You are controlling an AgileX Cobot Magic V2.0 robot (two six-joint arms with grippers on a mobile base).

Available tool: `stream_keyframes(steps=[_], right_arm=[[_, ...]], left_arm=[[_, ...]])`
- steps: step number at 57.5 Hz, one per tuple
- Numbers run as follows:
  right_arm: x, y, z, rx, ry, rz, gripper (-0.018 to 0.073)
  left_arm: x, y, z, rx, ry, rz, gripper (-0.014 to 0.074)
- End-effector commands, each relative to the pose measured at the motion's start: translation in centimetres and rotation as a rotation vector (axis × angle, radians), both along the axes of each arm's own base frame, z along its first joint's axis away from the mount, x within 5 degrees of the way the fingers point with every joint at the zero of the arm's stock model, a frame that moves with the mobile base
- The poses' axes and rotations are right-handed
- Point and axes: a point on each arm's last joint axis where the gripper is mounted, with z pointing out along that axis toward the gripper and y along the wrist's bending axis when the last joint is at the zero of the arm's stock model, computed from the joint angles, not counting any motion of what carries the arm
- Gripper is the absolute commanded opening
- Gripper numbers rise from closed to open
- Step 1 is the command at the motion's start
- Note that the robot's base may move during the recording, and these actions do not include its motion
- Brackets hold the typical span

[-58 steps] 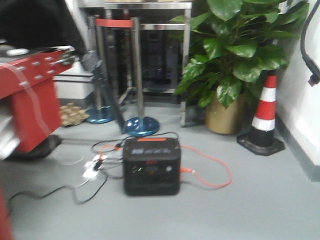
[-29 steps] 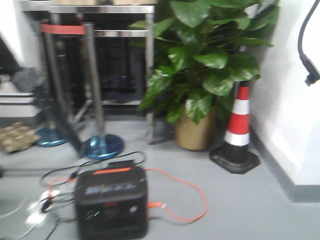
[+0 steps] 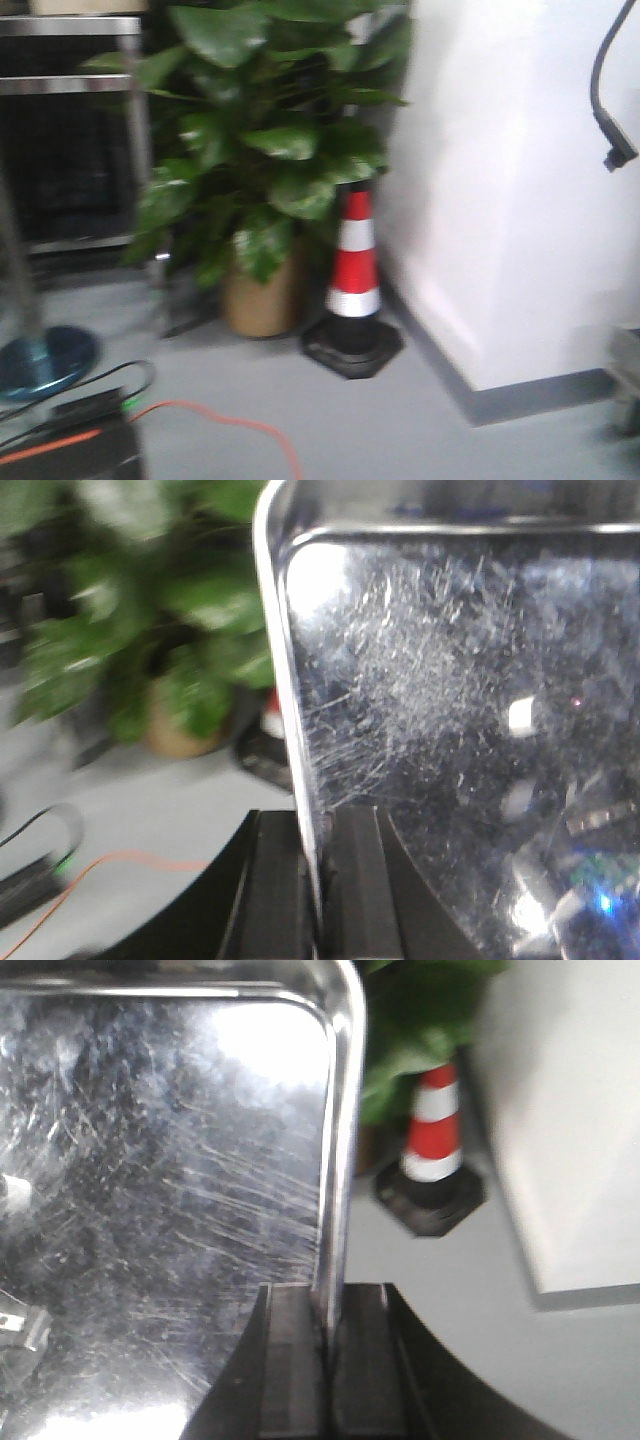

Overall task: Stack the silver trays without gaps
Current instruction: 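Turn the base past the plant and cone toward another shelf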

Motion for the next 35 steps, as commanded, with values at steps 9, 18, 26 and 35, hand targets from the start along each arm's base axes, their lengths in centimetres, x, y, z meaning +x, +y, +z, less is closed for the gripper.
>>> stream_keyframes(steps=[9, 18, 26, 35], right_arm=[[0.1, 0.1, 1.9, 0.036, -0.163, 0.009, -0.0079], [0.3, 0.1, 2.4, 0.053, -0.221, 0.009, -0.0079], [0.3, 0.2, 2.6, 0.061, -0.240, 0.009, -0.0079], [0.4, 0.2, 2.6, 0.061, -0.242, 0.010, -0.0079]], left_arm=[[-0.4, -0.1, 1.0, -0.027, -0.052, -0.024, -0.0013], [-0.4, 0.0, 1.1, -0.012, -0.061, -0.019, -0.0013], [-0.3, 0.2, 1.1, 0.022, -0.080, -0.007, -0.0013], [-0.2, 0.3, 1.2, 0.042, -0.092, 0.000, -0.0013]])
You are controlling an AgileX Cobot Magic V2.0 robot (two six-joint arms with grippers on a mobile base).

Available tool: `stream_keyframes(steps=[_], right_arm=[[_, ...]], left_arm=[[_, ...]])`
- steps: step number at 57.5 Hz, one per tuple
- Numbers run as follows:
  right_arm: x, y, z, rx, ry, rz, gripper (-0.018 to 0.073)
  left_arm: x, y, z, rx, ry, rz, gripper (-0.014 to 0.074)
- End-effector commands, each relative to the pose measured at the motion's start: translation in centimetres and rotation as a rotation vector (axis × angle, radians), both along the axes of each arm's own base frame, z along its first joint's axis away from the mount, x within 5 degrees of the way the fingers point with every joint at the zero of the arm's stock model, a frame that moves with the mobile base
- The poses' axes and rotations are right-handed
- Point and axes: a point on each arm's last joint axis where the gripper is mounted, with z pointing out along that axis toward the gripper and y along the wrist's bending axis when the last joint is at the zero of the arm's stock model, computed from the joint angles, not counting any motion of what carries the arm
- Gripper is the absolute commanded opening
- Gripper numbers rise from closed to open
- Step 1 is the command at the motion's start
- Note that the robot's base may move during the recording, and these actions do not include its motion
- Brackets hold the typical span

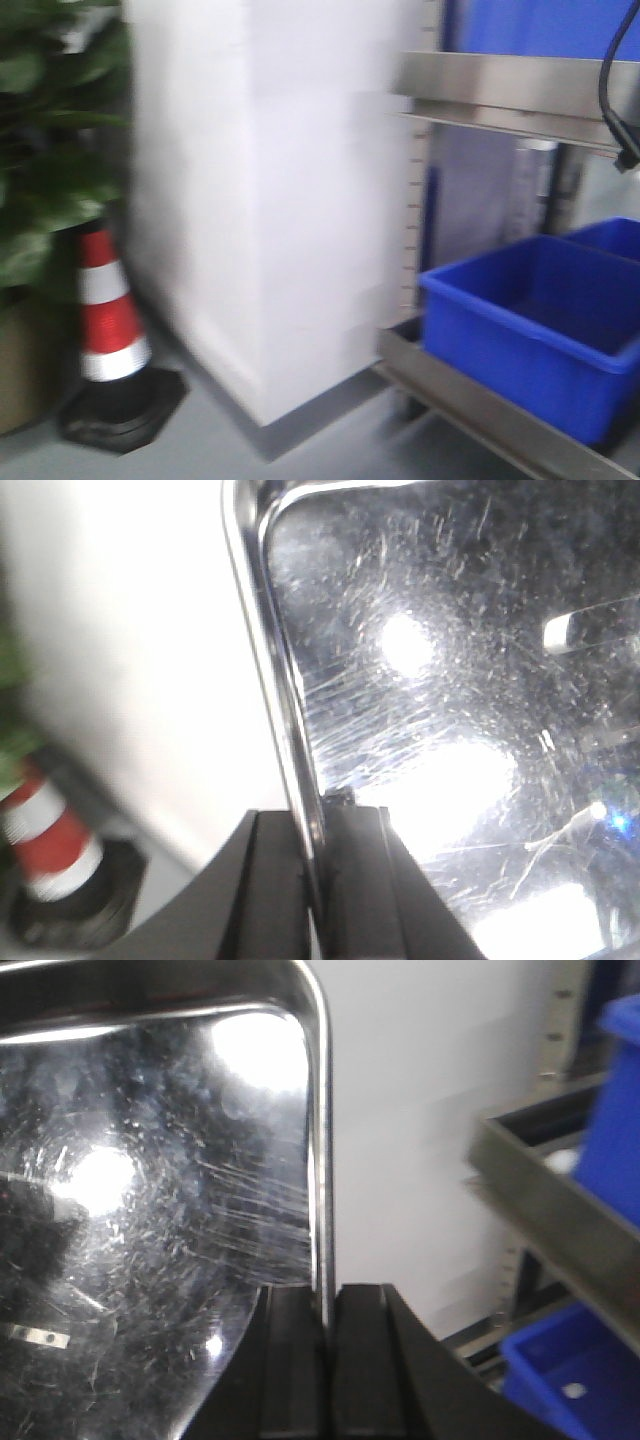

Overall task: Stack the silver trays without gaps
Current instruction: 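Turn the base past the plant and cone toward another shelf, then drive up to the shelf of blue bins, tray still held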

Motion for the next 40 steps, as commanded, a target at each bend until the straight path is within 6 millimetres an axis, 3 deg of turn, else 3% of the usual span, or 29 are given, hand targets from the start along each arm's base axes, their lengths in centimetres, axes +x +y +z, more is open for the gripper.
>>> stream_keyframes(steps=[1, 40], right_arm=[[-0.20, 0.01, 1.37, 0.025, -0.099, 0.006, -0.0079], [-0.20, 0.01, 1.37, 0.025, -0.099, 0.006, -0.0079]], left_arm=[[-0.45, -0.20, 0.76, 0.009, -0.043, -0.023, -0.0013], [-0.45, -0.19, 0.76, 0.011, -0.044, -0.022, -0.0013]])
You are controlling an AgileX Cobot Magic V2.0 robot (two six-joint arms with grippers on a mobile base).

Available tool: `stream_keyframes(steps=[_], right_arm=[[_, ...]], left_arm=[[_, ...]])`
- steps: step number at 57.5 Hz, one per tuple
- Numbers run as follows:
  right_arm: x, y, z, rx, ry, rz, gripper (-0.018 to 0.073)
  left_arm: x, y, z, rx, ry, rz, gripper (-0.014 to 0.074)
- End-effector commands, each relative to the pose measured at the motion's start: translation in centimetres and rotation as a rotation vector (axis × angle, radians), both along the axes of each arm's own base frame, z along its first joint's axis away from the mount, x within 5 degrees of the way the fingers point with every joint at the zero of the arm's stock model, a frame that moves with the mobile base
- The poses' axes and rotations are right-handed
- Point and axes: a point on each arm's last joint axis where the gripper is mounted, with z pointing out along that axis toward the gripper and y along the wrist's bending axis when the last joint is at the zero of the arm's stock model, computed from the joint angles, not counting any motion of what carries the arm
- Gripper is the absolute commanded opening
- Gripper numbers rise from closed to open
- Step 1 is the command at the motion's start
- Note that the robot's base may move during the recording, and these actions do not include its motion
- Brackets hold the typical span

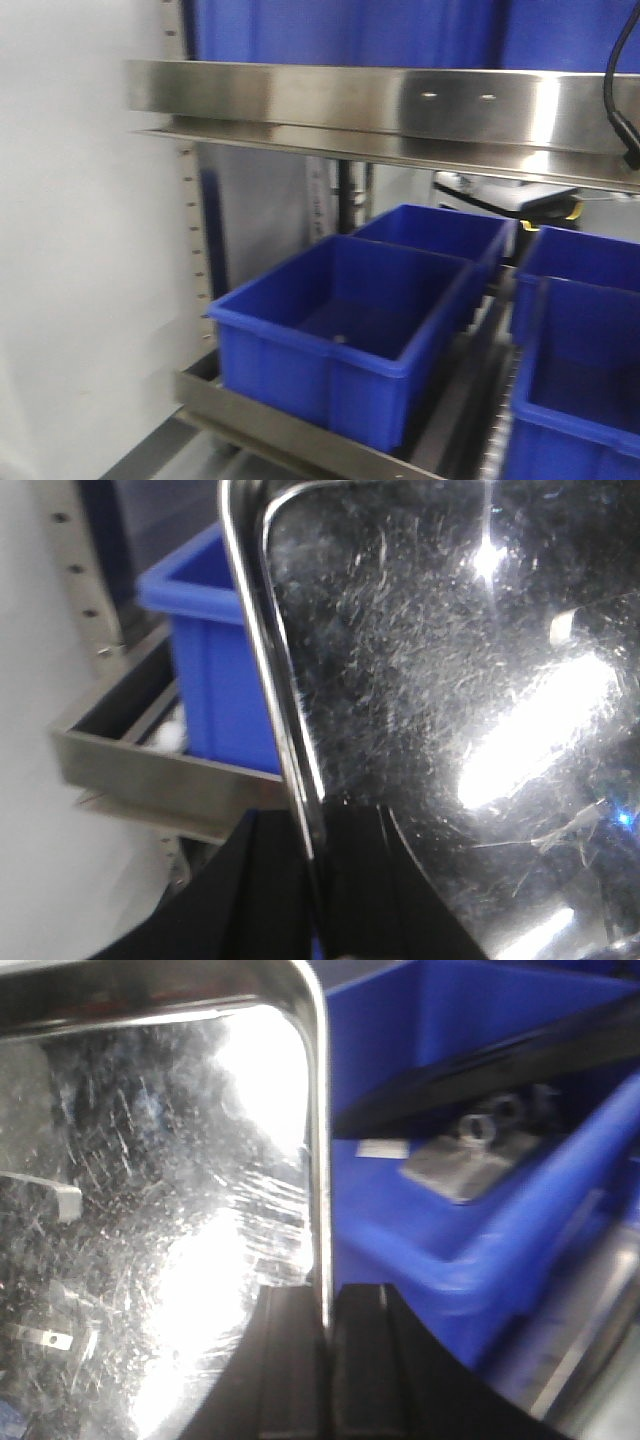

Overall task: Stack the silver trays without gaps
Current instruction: 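Drive up to the shelf of blue bins, tray still held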

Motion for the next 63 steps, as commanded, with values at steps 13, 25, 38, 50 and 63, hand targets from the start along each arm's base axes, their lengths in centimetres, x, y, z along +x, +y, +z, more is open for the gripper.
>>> stream_keyframes(steps=[13, 25, 38, 50, 63], right_arm=[[-0.22, -0.02, 1.33, 0.020, -0.095, 0.005, -0.0079], [-0.22, -0.02, 1.33, 0.020, -0.095, 0.005, -0.0079], [-0.22, -0.02, 1.33, 0.020, -0.095, 0.005, -0.0079], [-0.22, -0.02, 1.33, 0.020, -0.095, 0.005, -0.0079], [-0.22, -0.02, 1.33, 0.020, -0.095, 0.005, -0.0079]], left_arm=[[-0.47, -0.21, 0.73, 0.007, -0.039, -0.023, -0.0013], [-0.47, -0.21, 0.73, 0.007, -0.039, -0.023, -0.0013], [-0.47, -0.21, 0.73, 0.007, -0.039, -0.023, -0.0013], [-0.47, -0.21, 0.73, 0.007, -0.039, -0.023, -0.0013], [-0.47, -0.21, 0.73, 0.007, -0.039, -0.023, -0.0013]])
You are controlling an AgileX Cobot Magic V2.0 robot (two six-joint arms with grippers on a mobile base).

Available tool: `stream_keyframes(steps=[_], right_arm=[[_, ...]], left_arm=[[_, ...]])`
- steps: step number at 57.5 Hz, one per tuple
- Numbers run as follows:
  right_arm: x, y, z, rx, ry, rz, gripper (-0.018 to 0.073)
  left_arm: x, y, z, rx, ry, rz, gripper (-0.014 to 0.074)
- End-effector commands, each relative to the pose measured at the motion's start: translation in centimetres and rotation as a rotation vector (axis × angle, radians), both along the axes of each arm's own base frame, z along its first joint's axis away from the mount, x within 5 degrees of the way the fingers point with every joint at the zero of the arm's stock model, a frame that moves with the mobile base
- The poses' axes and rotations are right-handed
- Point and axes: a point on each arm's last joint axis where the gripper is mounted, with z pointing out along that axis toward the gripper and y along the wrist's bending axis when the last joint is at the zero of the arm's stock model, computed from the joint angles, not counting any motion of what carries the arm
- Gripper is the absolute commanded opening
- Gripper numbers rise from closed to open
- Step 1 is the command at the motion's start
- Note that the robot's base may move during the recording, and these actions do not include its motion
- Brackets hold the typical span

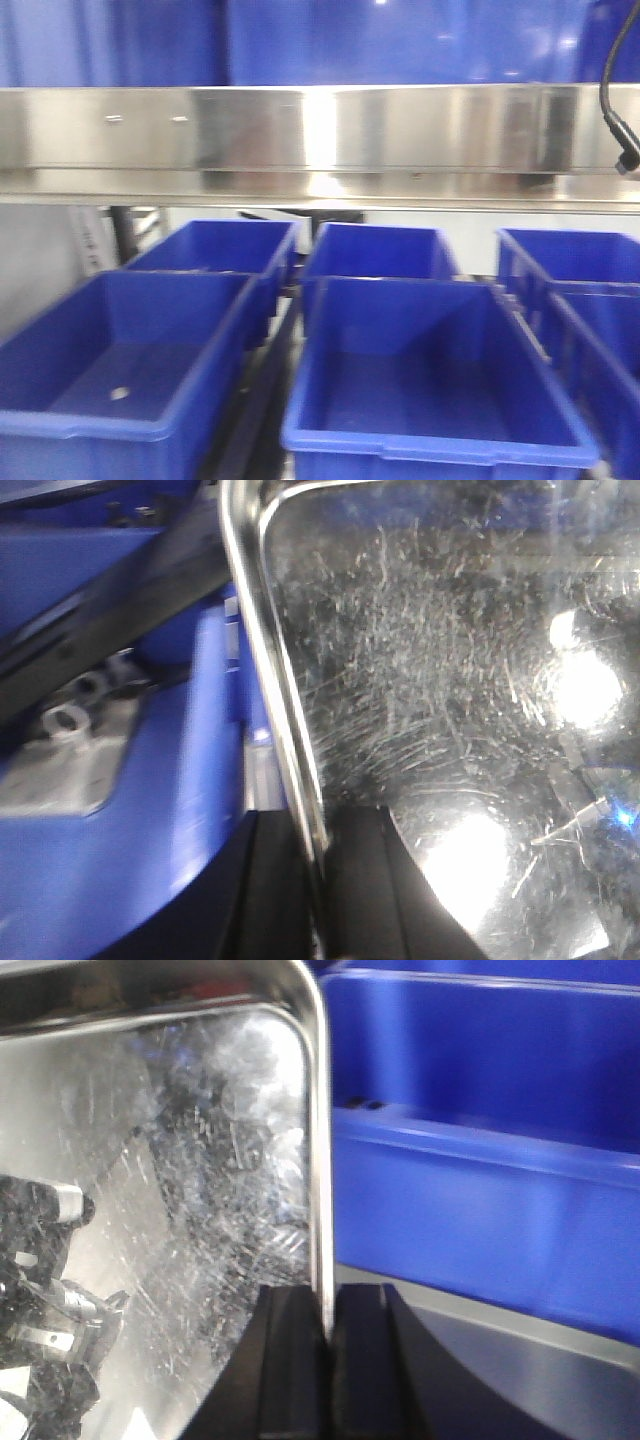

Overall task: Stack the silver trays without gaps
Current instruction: 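Drive up to the shelf of blue bins, tray still held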

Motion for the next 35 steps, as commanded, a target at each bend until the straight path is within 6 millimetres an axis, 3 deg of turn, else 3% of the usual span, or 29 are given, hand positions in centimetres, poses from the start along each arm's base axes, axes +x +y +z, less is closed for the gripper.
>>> stream_keyframes(steps=[1, 35], right_arm=[[-0.22, -0.02, 1.33, 0.020, -0.095, 0.005, -0.0079], [-0.22, -0.02, 1.33, 0.020, -0.095, 0.005, -0.0079]], left_arm=[[-0.47, -0.22, 0.73, 0.005, -0.038, -0.024, -0.0013], [-0.47, -0.22, 0.73, 0.005, -0.038, -0.024, -0.0013]])
